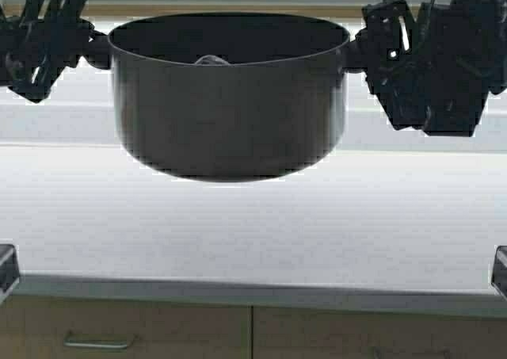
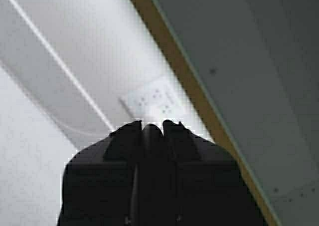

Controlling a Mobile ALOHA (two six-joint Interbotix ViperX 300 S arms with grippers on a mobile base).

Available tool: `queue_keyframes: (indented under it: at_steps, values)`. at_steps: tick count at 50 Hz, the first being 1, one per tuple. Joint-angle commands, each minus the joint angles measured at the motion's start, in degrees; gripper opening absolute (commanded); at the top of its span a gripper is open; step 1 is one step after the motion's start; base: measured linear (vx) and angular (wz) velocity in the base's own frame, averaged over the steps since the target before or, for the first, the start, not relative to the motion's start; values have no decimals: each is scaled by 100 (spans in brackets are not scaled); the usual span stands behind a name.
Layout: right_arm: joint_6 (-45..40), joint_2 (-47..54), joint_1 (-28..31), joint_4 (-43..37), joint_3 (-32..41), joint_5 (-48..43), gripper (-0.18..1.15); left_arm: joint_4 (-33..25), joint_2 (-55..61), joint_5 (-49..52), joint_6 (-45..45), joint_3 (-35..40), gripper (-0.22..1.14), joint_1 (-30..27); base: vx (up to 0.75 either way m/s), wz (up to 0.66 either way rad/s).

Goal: Open the cabinet, put the pot inside, then close it

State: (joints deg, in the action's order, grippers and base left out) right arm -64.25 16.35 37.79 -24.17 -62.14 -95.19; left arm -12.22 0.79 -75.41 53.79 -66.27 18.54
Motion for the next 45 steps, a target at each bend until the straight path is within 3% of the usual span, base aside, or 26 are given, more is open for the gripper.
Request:
queue_keyframes:
  at_steps: [1,12,26,45]
  values:
    - [176,-624,510,9,97,158,5,35,-650,290,-404,105,2,343,-3,0]
    - [545,-1362,589,0,105,765,5,0,-1310,1011,-492,149,2,343,-2,0]
    - [1213,-2496,624,-9,299,2180,5,-9,-2180,2109,-694,422,2,343,0,0]
    - [1477,-2839,624,0,1345,3454,5,-44,-2540,3252,-817,1187,2,343,0,0]
